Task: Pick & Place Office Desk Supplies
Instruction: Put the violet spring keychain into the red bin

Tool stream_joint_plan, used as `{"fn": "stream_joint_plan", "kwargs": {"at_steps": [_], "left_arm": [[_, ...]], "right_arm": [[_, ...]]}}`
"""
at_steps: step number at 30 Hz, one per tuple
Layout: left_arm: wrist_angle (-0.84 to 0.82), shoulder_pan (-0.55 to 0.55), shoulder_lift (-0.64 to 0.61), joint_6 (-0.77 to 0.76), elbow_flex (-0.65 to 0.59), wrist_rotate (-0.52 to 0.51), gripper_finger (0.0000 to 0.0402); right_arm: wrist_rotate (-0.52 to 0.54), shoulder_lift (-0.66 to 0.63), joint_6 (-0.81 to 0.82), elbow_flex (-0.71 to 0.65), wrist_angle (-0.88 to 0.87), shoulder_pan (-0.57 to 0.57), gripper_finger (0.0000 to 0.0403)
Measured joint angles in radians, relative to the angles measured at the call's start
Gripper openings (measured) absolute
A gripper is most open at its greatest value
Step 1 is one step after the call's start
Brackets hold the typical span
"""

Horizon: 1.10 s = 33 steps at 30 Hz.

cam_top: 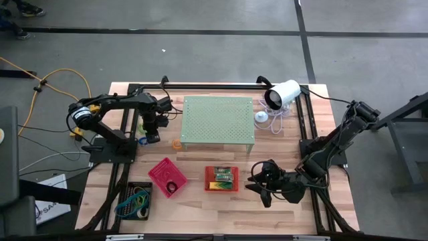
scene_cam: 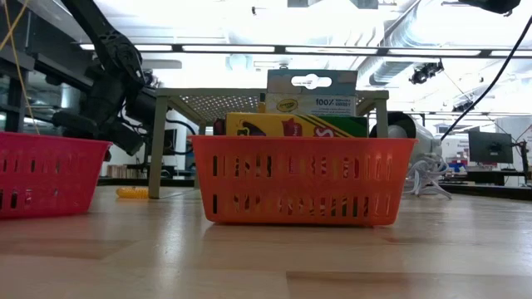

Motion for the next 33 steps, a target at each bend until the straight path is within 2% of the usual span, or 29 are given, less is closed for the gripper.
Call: {"fn": "stream_joint_plan", "kwargs": {"at_steps": [9,24,33], "left_arm": [[-0.001,0.000,0.000,-0.001,0.000,-0.009,0.0098],[-0.001,0.000,0.000,-0.002,0.000,-0.009,0.0024],[-0.002,0.003,-0.001,-0.002,0.000,-0.008,0.0018]], "right_arm": [[0.000,0.000,0.000,0.000,0.000,0.000,0.0150],[0.000,0.000,0.000,0.000,0.000,0.000,0.0150],[0.000,0.000,0.000,0.000,0.000,0.000,0.0150]]}}
